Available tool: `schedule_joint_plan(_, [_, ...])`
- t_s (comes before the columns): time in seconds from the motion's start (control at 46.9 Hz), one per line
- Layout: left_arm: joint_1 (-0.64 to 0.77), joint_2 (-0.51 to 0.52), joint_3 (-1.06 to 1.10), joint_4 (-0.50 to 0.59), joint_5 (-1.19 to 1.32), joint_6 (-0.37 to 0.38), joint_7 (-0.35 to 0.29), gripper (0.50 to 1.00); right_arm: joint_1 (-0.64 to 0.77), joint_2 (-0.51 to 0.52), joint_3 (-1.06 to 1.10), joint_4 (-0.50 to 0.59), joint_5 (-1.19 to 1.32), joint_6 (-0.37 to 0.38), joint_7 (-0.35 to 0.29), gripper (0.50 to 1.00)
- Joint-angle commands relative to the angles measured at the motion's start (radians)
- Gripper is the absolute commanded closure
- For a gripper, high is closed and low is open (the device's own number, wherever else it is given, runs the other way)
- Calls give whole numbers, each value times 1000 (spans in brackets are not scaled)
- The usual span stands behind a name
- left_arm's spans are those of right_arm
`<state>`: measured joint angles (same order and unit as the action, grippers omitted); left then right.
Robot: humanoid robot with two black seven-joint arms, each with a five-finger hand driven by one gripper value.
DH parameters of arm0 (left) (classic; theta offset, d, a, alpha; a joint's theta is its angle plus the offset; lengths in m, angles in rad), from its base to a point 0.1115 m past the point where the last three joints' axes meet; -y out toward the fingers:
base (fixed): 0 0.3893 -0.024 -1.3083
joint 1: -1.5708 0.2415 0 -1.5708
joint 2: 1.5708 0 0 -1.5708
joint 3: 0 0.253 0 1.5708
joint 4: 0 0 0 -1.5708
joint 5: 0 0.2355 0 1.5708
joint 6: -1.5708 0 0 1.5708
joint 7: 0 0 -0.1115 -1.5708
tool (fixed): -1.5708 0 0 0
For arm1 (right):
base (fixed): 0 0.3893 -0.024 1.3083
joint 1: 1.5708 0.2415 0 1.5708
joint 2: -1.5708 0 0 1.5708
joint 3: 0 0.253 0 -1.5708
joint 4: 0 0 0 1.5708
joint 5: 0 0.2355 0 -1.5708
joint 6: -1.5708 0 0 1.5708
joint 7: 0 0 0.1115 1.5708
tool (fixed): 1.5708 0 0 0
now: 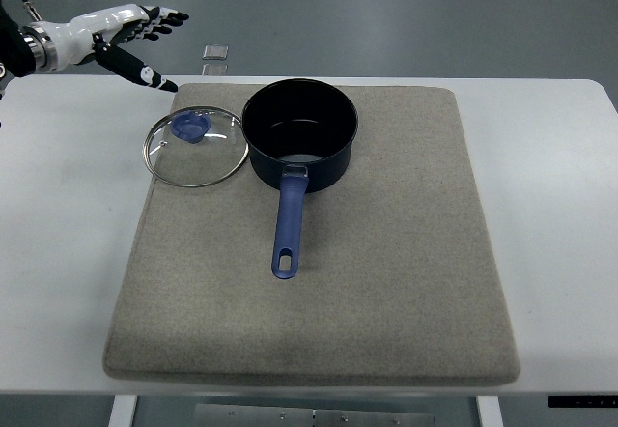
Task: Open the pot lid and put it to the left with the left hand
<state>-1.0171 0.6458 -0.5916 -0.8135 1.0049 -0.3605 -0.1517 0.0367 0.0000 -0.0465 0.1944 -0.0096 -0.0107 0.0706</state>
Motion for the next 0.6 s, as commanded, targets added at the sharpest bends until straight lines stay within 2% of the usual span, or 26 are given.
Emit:
schedule_joint_plan(0.0, [38,5,-11,11,-118,8,-2,510,0,0,0,-1,0,0,0,583])
schedule_joint_plan(0.362, [152,38,-13,30,-817,28,-8,510,0,0,0,0,0,0,0,583])
schedule_joint_plan(0.469, [178,40,-13,30,-1008,9,-8,510,0,0,0,-1,0,0,0,583])
schedule_joint_plan(0.576, [187,40,-13,30,-1083,-23,-8,510,0,0,0,-1,0,0,0,583])
